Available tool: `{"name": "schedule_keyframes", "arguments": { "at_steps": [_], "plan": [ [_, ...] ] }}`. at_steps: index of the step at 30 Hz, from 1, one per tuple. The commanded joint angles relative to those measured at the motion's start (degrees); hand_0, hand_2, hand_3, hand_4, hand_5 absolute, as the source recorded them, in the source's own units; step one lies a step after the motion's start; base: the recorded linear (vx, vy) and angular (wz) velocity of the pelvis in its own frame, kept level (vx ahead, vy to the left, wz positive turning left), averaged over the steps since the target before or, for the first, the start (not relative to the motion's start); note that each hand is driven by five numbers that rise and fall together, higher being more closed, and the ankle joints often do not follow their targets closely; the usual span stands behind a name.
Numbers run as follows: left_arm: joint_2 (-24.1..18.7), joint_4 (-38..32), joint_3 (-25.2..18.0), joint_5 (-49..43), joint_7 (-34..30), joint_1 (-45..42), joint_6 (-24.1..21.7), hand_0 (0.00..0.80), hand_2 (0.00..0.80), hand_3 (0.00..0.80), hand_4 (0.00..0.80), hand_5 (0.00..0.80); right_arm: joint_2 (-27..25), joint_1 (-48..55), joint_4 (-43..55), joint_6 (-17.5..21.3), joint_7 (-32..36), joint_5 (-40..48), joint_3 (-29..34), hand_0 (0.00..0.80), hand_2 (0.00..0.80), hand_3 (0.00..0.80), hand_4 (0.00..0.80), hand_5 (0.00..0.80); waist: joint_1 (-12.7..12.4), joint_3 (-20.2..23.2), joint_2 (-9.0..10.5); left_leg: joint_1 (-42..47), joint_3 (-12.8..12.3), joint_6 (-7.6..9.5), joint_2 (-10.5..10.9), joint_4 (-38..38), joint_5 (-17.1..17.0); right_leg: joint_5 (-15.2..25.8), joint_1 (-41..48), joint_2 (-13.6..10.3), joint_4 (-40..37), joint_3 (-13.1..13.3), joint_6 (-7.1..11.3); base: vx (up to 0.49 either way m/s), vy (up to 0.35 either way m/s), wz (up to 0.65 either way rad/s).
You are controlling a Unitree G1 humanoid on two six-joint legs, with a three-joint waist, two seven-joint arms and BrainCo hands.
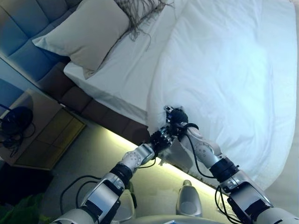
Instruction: Make the bed neatly
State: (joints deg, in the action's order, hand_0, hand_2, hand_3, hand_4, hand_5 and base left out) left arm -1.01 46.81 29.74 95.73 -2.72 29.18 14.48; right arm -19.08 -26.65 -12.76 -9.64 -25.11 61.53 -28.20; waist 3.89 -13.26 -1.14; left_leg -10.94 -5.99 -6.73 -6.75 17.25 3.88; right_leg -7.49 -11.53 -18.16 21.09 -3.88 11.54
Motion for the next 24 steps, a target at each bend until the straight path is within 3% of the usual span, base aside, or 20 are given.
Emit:
{"name": "schedule_keyframes", "arguments": {
  "at_steps": [1, 11, 12, 13, 24],
  "plan": [
    [3.61, 2.97, 0.27, 0.39, -2.29, 1.78, -0.73, 0.8, 0.8, 0.8, 0.8, 0.8, 3.5, 0.31, 11.16, 2.34, 5.93, 2.19, -1.54, 0.8, 0.8, 0.8, 0.8, 0.8, 0.08, 6.76, 0.36, 0.56, 1.89, -1.74, -5.22, -5.1, -7.59, 13.45, -0.87, -4.43, -7.69, -1.02, 2.27, 0.069, 0.01, 0.01],
    [1.56, 1.5, -1.15, -4.16, -1.44, -0.81, -2.48, 0.8, 0.8, 0.8, 0.8, 0.8, 2.37, 4.3, 12.06, 2.01, 9.12, 1.68, -1.58, 0.8, 0.8, 0.8, 0.8, 0.8, -0.81, 7.52, 0.85, 2.77, 1.94, -2.01, -5.96, -5.89, -7.52, 12.91, 2.55, -4.2, -9.08, -2.44, 2.44, 0.02, -0.002, 0.0],
    [1.01, 1.3, -1.74, -4.8, -1.42, -1.2, -2.63, 0.8, 0.8, 0.8, 0.8, 0.8, 2.12, 5.12, 12.18, 1.73, 9.63, 2.48, -1.81, 0.056, 0.056, 0.056, 0.056, 0.056, -0.81, 7.78, 0.88, 3.5, 1.88, -1.99, -6.04, -6.28, -7.5, 12.74, 3.2, -4.17, -9.28, -2.48, 2.49, 0.069, 0.003, -0.01],
    [0.56, 0.98, -2.05, -5.41, -1.4, -1.6, -2.86, 0.8, 0.8, 0.8, 0.8, 0.8, 2.13, 5.99, 12.26, 1.32, 10.33, 3.28, -1.93, 0.0, 0.0, 0.0, 0.0, 0.0, -0.77, 7.93, 0.88, 4.27, 1.72, -1.92, -6.06, -6.81, -7.54, 12.64, 3.79, -4.08, -9.52, -2.49, 2.52, 0.078, 0.009, -0.02],
    [-2.94, -0.97, -4.91, -9.56, -3.5, -4.2, -4.85, 0.8, 0.8, 0.8, 0.8, 0.8, -0.52, 15.55, 13.99, -0.88, 18.94, 6.59, -0.96, 0.0, 0.0, 0.0, 0.0, 0.0, 0.04, 7.82, 0.06, 5.3, 1.02, -1.78, -5.51, -9.33, -8.67, 11.97, 4.36, -4.45, -8.72, -2.59, 2.67, 0.019, 0.055, 0.0]
  ]
}}
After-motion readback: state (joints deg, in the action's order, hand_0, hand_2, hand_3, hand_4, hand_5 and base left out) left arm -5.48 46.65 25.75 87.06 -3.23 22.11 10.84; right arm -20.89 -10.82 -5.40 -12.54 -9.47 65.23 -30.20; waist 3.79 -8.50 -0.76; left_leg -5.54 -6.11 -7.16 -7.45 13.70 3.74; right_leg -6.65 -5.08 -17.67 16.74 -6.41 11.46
